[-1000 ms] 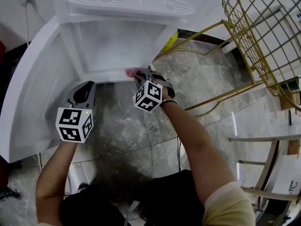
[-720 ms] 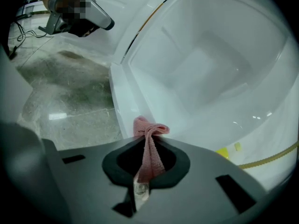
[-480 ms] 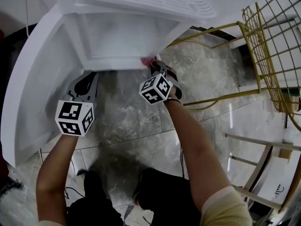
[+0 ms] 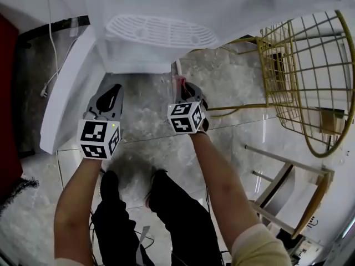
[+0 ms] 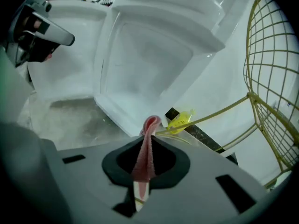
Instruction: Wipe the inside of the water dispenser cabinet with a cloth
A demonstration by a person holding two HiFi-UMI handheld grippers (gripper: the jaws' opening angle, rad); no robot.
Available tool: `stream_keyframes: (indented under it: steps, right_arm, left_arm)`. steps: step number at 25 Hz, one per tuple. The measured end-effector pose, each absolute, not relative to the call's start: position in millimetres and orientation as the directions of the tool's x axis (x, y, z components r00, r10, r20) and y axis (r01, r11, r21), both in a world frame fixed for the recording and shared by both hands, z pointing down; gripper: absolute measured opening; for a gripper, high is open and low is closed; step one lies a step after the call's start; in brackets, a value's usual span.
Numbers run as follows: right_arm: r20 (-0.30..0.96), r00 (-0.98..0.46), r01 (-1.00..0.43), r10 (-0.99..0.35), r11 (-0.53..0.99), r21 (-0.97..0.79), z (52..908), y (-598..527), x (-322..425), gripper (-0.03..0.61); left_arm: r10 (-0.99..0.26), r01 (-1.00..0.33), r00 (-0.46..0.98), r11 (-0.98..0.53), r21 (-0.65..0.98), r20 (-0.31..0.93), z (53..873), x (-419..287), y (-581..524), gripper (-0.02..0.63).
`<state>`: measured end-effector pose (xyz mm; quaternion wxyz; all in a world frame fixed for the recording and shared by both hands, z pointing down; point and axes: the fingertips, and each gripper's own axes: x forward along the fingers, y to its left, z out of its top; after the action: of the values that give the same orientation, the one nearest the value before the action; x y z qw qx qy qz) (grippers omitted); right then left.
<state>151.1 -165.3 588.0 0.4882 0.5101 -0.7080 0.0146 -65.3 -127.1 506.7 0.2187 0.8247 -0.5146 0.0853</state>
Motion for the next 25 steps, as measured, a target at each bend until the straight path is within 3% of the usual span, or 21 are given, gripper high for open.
stream_keyframes:
  steps: [10,20,25]
  right_arm:
    - [0.677,-0.116,-0.808,-0.727,0.465,0.361,406.0,-119.4,124.1,0.029]
    - [0.652,-0.246,-0.907,-0.718,0.407,0.107,218.5,-68.0,102.1,0.028]
    - [0.642,-0.258,-0.913,-0.722,0.4,0.082,147.8,-49.1,92.0,0.028]
  left_arm:
    - [-0.811,-0.914,0.375,-0.242,0.325,0.45,366.8,-97.9,-78.4,0.018]
    - [-0.822,-0.908,0.348,-0.177,0.378,0.451,200.8,-107.8,-34.1,0.017]
    - [-0.8,-0.911,0.388,-0.26,0.319,0.458,126.4,-110.3,-26.1,0.017]
